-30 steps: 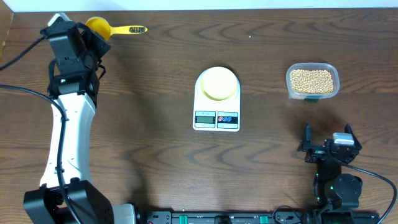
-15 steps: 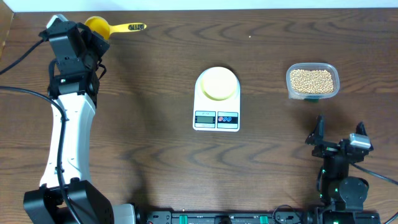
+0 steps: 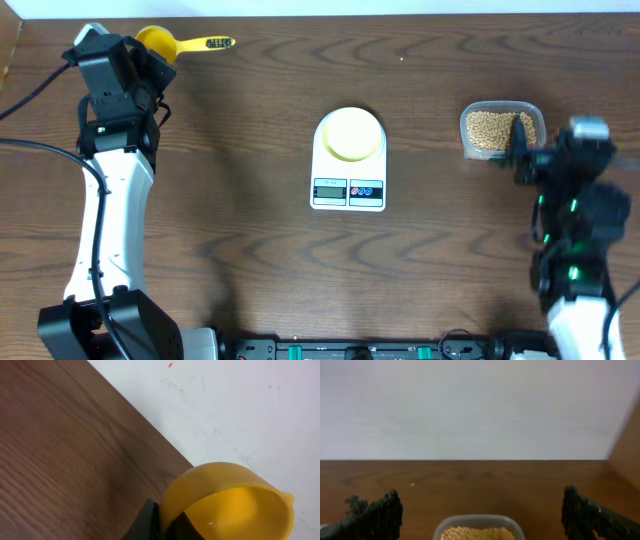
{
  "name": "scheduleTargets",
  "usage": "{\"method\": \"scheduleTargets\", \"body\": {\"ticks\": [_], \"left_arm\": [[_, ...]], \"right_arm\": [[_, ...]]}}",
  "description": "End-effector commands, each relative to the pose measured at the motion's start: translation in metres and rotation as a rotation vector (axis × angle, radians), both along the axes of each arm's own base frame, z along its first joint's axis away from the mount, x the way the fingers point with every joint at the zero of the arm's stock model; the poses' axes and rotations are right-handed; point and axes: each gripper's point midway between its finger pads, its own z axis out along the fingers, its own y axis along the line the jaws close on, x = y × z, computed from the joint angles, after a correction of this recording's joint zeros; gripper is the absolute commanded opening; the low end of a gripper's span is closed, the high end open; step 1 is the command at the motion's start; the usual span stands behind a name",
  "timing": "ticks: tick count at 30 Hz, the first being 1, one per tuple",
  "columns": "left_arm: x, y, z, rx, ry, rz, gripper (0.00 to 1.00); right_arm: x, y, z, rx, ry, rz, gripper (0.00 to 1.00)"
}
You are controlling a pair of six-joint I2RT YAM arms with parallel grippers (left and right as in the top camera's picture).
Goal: Scoop item into bowl and weigh 50g on scale
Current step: 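Move the right gripper up toward the scoop handle held by left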
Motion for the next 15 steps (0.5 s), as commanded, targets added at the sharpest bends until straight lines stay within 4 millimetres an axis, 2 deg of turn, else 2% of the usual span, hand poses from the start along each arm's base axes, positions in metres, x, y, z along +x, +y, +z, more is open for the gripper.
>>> {"method": "scheduleTargets", "body": {"ticks": [1,6,15], "left_arm": [[0.0,0.003,0.012,0.01,-0.028,0.013,0.08],[0.0,0.003,0.011,0.006,-0.024,0.014,0.08],[-0.001,0.003,0.011,-0.039,-0.031,0.038,0.08]], "right_arm": [[0.035,0.023,0.021,0.009,0.011,0.213,0.99],[0.09,0.041,0.031,0.058,0.095,0.383,0.99],[0.146,0.076,0.044,0.16,0.121,0.688,0.99]]}}
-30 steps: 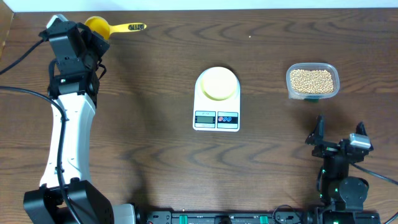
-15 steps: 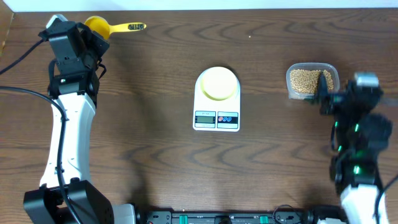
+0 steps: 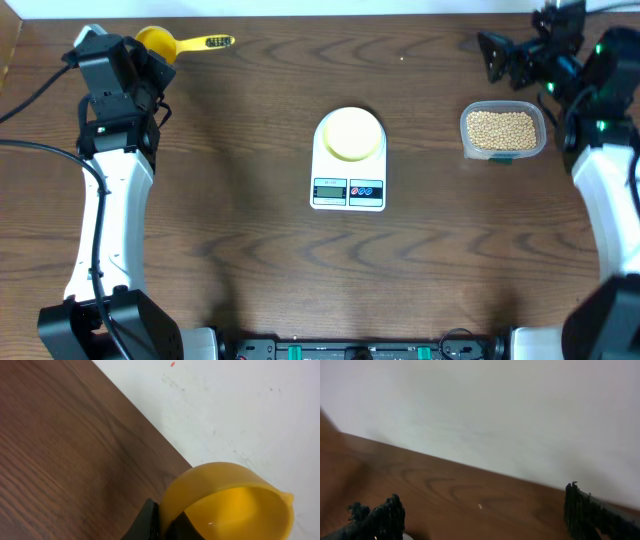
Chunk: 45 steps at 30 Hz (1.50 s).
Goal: Scoop item into bowl and weigh 50g on scale
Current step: 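Move the right gripper up toward the scoop handle held by left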
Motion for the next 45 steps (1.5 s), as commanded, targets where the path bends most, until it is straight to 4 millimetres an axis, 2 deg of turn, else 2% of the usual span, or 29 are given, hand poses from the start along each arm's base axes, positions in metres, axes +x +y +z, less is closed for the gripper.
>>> {"method": "scheduleTargets", "body": {"ticks": [1,6,11,16,22,26,32,37,45], "left_arm": [[0.0,0.002,0.012,-0.018,-0.031,0.026,0.08],[0.0,-0.001,0.012,-0.056,-0.038,0.026,0.08],[0.002,-0.007,0.013,-0.08,-0.046,-0.005,0.08],[0.006,-0.014,0.019,-0.092,-0.073,-0.021,0.08],[0.015,-0.037,0.03,-0.085,-0.125,-0.071,0.08],[0.019,-0.054,0.032,-0.085,-0.137,-0.108,0.08],[0.022,-0.073,0.037,-0.086,-0.155,-0.147,0.08],[0.022,-0.099,0.037,-0.097,-0.153,-0.21,0.08],[0.02,-0.133,0.037,-0.106,-0.15,-0.285,0.08]], "right_arm": [[0.009,0.023,0.013,0.077,-0.004,0.189,0.99],[0.028,0.041,0.009,0.192,0.008,0.363,0.99],[0.036,0.056,0.006,0.295,-0.011,0.473,0.99],[0.038,0.072,-0.003,0.332,-0.011,0.537,0.99],[0.038,0.092,-0.016,0.341,0.018,0.57,0.99],[0.034,0.109,-0.016,0.339,0.02,0.602,0.99],[0.019,0.147,-0.017,0.274,-0.036,0.704,0.99],[0.007,0.179,-0.017,0.26,-0.048,0.769,0.99],[-0.008,0.213,-0.017,0.268,-0.03,0.834,0.99]]}}
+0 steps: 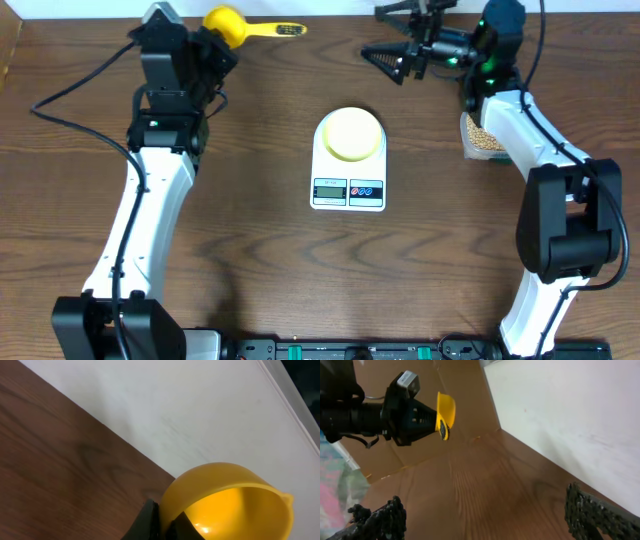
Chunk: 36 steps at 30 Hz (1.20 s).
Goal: Scoop item into bowl and weigh 50g on scale
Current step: 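Move the right gripper up toward the scoop handle held by left, then close the right gripper on the scoop handle and release the left gripper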
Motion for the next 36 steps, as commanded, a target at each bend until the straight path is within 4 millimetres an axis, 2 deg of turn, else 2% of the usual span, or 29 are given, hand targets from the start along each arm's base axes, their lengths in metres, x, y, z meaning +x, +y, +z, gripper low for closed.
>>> {"method": "scheduleTargets", "body": {"ticks": [1,8,17,20,23,26,33,36], "left_arm": [[0.0,-0.016,0.01,-0.013,-0.024,-0.036,0.08],[-0.001,-0.037,0.016,-0.015,-0.048,-0.078,0.08],[-0.002,-0.047,0.017,-0.024,-0.051,-0.111,0.08],[-0.003,-0.051,0.018,-0.031,-0.054,-0.131,0.07],[-0.004,-0.055,0.019,-0.041,-0.056,-0.158,0.08],[-0.004,-0.055,0.019,-0.041,-0.056,-0.158,0.08],[-0.006,-0.063,0.02,-0.039,-0.062,-0.208,0.08],[-0.006,-0.064,0.02,-0.04,-0.062,-0.212,0.08]], "right_arm": [[-0.005,0.015,0.002,-0.002,-0.02,0.034,0.99],[-0.011,0.026,0.002,0.0,-0.018,0.058,0.99],[-0.024,0.047,0.014,0.043,0.037,0.108,0.99],[-0.031,0.056,0.019,0.059,0.051,0.131,0.93],[-0.035,0.061,0.021,0.064,0.051,0.144,0.82],[-0.036,0.063,0.021,0.071,0.094,0.151,0.84],[-0.038,0.065,0.024,0.086,0.136,0.16,0.68],[-0.042,0.07,0.025,0.087,0.128,0.172,0.65]]}}
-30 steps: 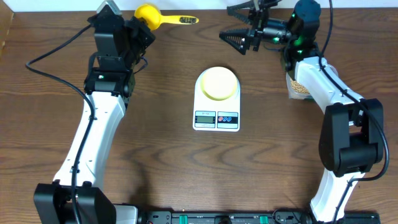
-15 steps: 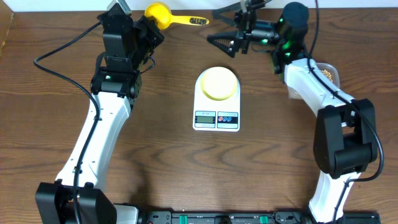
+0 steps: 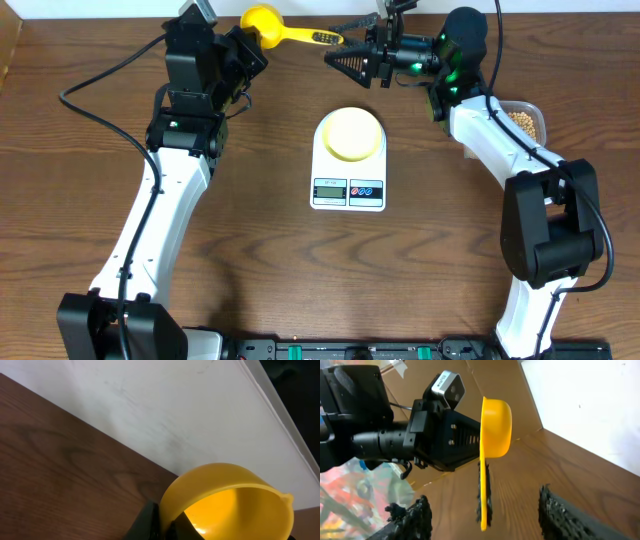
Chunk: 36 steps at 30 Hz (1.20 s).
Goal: Scoop item into bowl and weigh 50g on scale
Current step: 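Close the right gripper on the scoop handle and release the left gripper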
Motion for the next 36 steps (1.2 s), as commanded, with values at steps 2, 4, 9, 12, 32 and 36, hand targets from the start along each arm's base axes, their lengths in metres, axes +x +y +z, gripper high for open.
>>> {"method": "scheduleTargets", "body": {"ticks": [2,4,9,12,32,36], "left_arm": [[-0.001,-0.008,0.01,-0.003,-0.026,-0.036,0.08],[-0.001,-0.008,0.01,-0.004,-0.025,-0.037,0.08],[-0.002,-0.009,0.009,-0.005,-0.021,-0.041,0.08],[-0.003,-0.013,0.01,-0.012,-0.021,-0.062,0.08],[-0.003,-0.013,0.009,-0.013,-0.016,-0.065,0.08],[-0.003,-0.013,0.009,-0.013,-0.016,-0.065,0.08]], "right_arm": [[-0.005,0.011,0.006,0.012,-0.01,0.027,0.65],[-0.007,0.012,0.009,0.018,-0.031,0.031,0.65],[-0.009,0.015,0.011,0.023,-0.054,0.034,0.55],[-0.011,0.015,0.014,0.029,-0.073,0.035,0.46],[-0.019,0.023,0.02,0.045,-0.119,0.054,0.14],[-0.019,0.023,0.02,0.045,-0.12,0.054,0.12]]}}
